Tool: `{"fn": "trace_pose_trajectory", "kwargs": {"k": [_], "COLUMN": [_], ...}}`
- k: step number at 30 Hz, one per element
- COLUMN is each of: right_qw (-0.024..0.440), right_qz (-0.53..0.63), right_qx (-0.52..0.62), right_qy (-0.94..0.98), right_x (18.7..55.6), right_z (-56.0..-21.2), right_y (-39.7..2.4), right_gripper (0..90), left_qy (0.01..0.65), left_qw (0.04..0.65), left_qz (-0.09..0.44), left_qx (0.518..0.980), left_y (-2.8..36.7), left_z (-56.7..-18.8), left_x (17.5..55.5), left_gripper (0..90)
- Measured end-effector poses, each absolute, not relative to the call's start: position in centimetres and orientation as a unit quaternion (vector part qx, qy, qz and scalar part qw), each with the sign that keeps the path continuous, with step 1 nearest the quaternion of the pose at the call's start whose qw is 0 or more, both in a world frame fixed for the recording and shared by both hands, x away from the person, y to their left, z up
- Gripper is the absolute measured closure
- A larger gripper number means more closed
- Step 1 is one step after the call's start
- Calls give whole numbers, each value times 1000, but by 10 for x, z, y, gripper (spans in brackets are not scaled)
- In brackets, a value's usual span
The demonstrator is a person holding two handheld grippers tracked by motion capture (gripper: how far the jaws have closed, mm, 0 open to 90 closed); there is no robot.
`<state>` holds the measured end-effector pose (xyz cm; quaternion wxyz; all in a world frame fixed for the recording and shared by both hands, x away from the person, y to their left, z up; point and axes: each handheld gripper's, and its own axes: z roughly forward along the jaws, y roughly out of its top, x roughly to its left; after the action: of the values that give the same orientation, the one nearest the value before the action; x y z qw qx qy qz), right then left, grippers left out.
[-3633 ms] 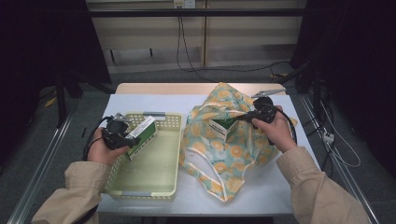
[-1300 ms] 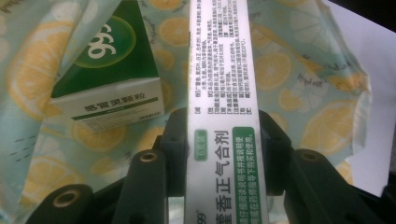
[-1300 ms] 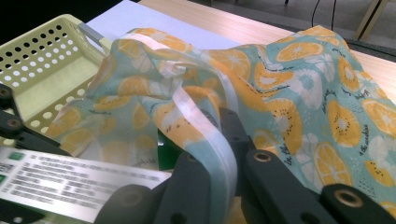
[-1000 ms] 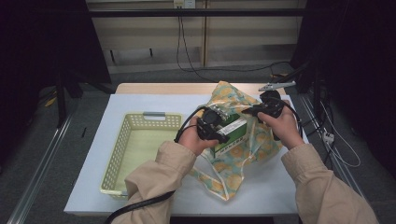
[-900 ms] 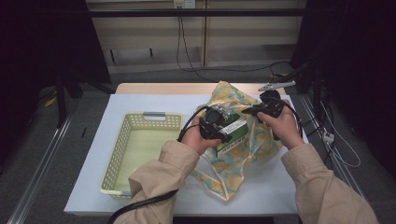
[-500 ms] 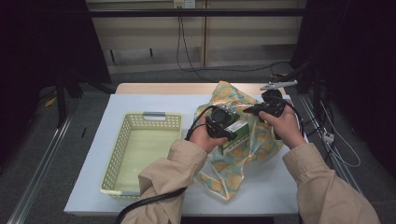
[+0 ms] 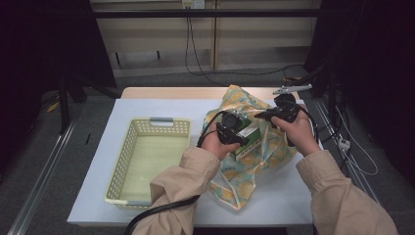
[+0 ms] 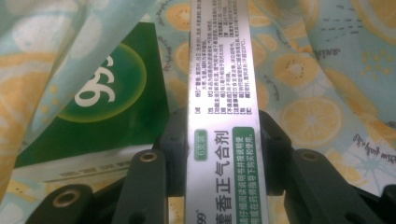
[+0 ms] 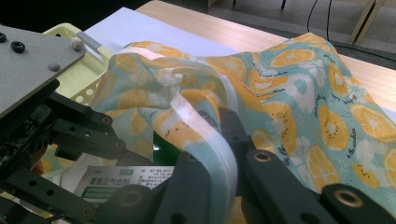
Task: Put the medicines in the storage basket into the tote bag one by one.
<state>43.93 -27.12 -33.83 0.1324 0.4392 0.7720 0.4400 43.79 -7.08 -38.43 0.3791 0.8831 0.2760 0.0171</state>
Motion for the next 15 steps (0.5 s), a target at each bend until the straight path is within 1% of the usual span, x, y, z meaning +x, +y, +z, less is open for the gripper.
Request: {"fn": "trace_pose_trajectory", "kwargs": {"k": [15], "right_qw": [132], "right_qz": [440], "right_qx": [439], "right_qy": [772], "right_x": [439], "right_z": [-338], "right_y": [-272], "right_gripper": [900], "left_qy": [275], "left_qw": [384], "left_qz": [20], "left_qx": [881], "left_y": [-78], "left_z": [-385], "left_x": [439], "left_gripper": [628]}}
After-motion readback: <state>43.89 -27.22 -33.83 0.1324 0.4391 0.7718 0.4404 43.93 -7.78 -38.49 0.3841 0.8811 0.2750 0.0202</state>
